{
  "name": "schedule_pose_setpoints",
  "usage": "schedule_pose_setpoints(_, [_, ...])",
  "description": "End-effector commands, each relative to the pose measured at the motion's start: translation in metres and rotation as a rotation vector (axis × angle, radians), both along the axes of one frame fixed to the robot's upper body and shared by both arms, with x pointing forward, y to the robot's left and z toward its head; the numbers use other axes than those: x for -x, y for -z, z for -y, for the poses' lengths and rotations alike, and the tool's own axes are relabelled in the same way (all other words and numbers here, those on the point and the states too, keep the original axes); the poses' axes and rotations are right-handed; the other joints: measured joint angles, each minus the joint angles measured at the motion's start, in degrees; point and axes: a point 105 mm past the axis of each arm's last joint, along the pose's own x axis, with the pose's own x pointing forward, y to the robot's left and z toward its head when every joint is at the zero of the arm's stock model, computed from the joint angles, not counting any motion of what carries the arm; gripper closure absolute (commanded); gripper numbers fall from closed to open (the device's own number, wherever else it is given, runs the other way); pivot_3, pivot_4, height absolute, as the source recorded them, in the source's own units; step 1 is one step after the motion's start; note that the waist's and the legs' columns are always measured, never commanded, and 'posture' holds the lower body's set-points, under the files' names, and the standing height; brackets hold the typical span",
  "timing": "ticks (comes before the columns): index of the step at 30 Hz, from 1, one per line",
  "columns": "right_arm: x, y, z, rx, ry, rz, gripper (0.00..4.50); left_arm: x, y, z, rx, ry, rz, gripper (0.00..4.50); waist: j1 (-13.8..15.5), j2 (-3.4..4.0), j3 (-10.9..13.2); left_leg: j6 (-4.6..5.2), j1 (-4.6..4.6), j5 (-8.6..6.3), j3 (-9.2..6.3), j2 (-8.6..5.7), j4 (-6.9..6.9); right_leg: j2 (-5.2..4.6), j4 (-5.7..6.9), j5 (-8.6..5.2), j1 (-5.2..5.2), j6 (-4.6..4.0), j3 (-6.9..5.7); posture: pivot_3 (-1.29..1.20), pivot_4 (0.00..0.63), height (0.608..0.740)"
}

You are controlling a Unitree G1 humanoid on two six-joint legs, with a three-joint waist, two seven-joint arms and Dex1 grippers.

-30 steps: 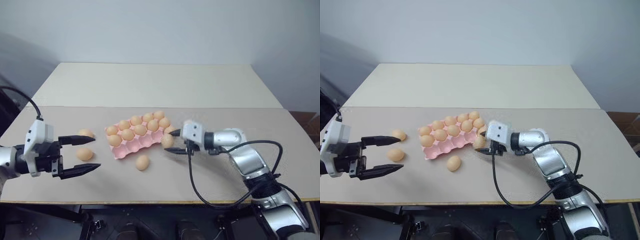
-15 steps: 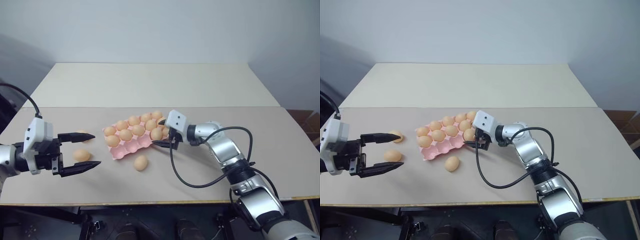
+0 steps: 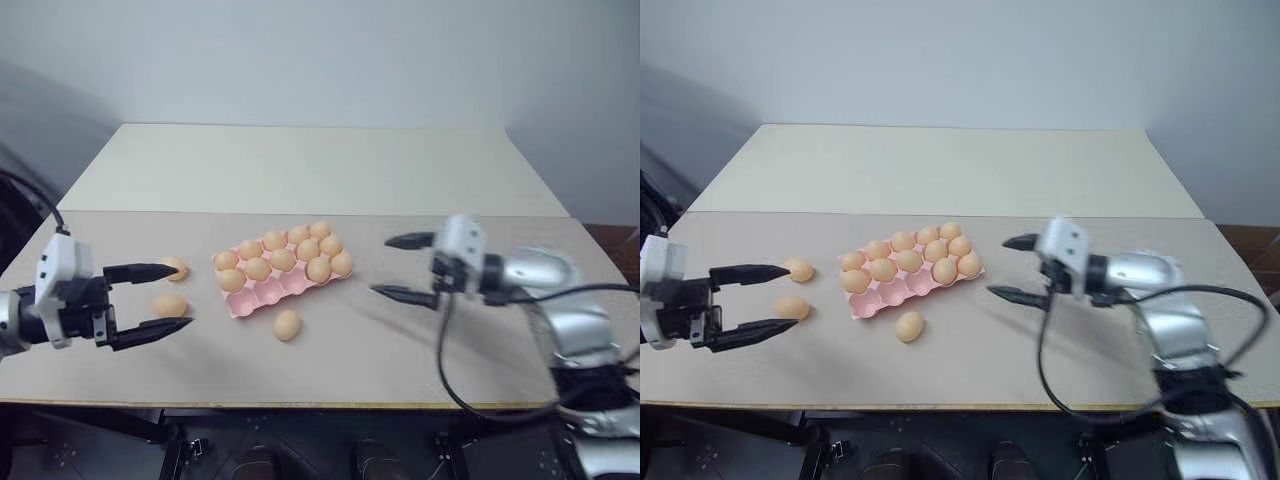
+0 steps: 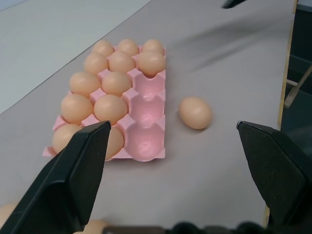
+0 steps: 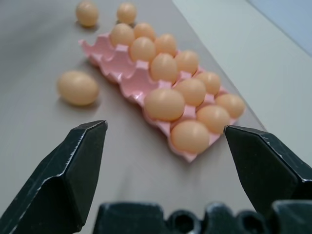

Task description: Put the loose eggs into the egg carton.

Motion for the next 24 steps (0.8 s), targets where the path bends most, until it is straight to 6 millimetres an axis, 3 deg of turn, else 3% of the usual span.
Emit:
schedule_pose_setpoints(1, [0.025, -0.013, 0.020, 0.032, -0.074, 0.011, 0.05, 0.006, -0.004, -0.010, -0.035, -0.013, 0.015, 0.00, -0.1, 0.00, 0.0, 0.00, 0.04, 0.00, 0.00, 0.00, 0.00, 0.00, 0.00, 0.00, 0.04, 0.00, 0.01, 0.00, 0.150, 0.740])
schedule_pose_setpoints(8, [0.026, -0.010, 0.029, 0.053, -0.044, -0.002, 0.05, 0.010, -0.001, -0.016, -0.038, -0.019, -0.003, 0.00, -1.1, -0.02, 0.0, 0.00, 0.14, 0.00, 0.02, 0.00, -0.05, 0.01, 0.02, -0.01, 0.09, 0.01, 0.05, 0.00, 0.150, 0.740])
schedule_pose_setpoints(15, [0.025, -0.011, 0.017, 0.054, -0.091, 0.015, 0.05, 0.010, 0.000, -0.014, -0.027, -0.014, 0.017, 0.00, -1.2, -0.02, 0.0, 0.00, 0.07, 0.00, 0.02, 0.00, -0.06, 0.00, 0.00, -0.01, 0.03, 0.01, 0.05, 0.00, 0.150, 0.740])
schedule_pose_setpoints(19, [0.025, -0.002, -0.024, 0.046, -0.186, 0.020, 0.05, 0.007, -0.001, -0.008, -0.025, 0.009, 0.022, 0.00, -1.4, -0.02, 0.0, 0.00, 0.13, 0.00, 0.02, 0.00, -0.06, 0.02, 0.04, -0.01, 0.05, 0.01, 0.07, 0.00, 0.150, 0.740])
schedule_pose_setpoints(24, [0.014, 0.029, -0.078, 0.092, -0.227, 0.046, 0.05, 0.004, -0.001, -0.003, -0.020, 0.026, 0.024, 0.00, -1.2, -0.02, 0.0, 0.00, 0.05, 0.00, 0.02, 0.00, -0.07, 0.02, 0.02, -0.01, -0.01, 0.01, 0.07, 0.00, 0.150, 0.740])
